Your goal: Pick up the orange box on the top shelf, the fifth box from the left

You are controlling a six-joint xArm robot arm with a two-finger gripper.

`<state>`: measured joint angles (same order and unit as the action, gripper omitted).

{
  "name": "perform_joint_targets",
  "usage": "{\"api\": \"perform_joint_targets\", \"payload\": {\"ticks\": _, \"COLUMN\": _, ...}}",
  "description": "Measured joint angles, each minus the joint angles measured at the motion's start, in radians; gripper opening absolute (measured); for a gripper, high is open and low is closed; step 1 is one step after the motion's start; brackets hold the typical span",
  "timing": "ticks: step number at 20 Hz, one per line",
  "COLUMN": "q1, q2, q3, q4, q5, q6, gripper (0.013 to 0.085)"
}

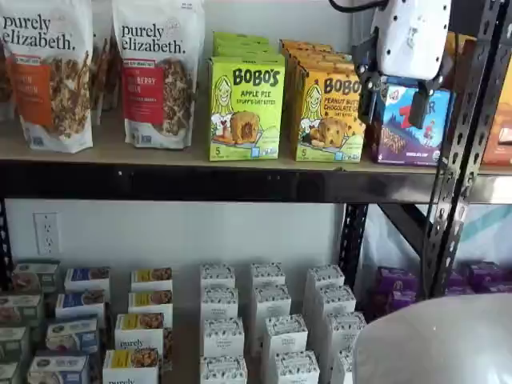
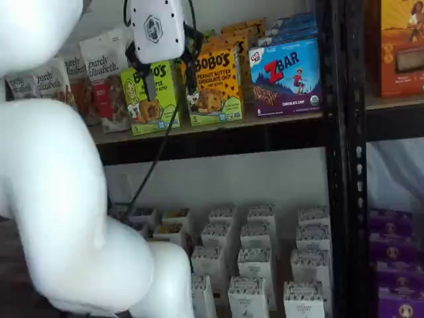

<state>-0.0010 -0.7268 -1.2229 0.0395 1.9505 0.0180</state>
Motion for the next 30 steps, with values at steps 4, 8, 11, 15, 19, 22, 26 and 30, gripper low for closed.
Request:
{"api": "perform_joint_targets", "payload": {"ticks": 4, "q1": -0.012, "q2": -0.031, "q3": 0.03, "q4": 0.015, "q5": -0.055, "q6": -0.008, "gripper": 0.085}}
{"api": "perform_joint_targets", "payload": {"ticks": 8, "q1": -0.013, "q2": -0.032, "q3": 0.03, "q4": 0.016, "q5": -0.059, "q6": -0.009, "gripper": 0.085}}
{"api": "perform_joint_targets", "payload": {"ticks": 11, "q1": -0.013, "q2": -0.033, "q3": 0.031, "q4": 0.014, "q5": -0.063, "q6": -0.009, "gripper": 0.085}}
{"api": "perform_joint_targets", "payload": {"ticks": 15, "q1": -0.008, "q2": -0.031, "q3": 0.032, "q4": 0.006, "q5": -0.069, "q6": -0.007, "gripper": 0.085}}
{"api": "perform_joint_targets", "payload": {"ticks": 19, "q1": 0.004, "q2": -0.022, "q3": 0.031, "q4": -0.01, "q5": -0.086, "q6": -0.001, "gripper": 0.085}}
{"api": "perform_joint_targets", "payload": {"ticks": 22, "q1": 0.003, "q2": -0.016, "q3": 0.037, "q4": -0.022, "q5": -0.13, "q6": -0.004, "gripper": 0.085}}
{"api": "perform_joint_targets", "payload": {"ticks": 26, "q1": -0.034, "q2": 0.012, "q3": 0.03, "q4": 0.002, "q5": -0.196, "q6": -0.035, "gripper": 0.085}}
{"api": "perform_joint_targets", "payload": {"ticks": 30, "q1": -0.053, "q2": 0.083, "q3": -0.017, "q4": 0.008, "q5": -0.251, "q6": -0.055, "gripper": 0.085}}
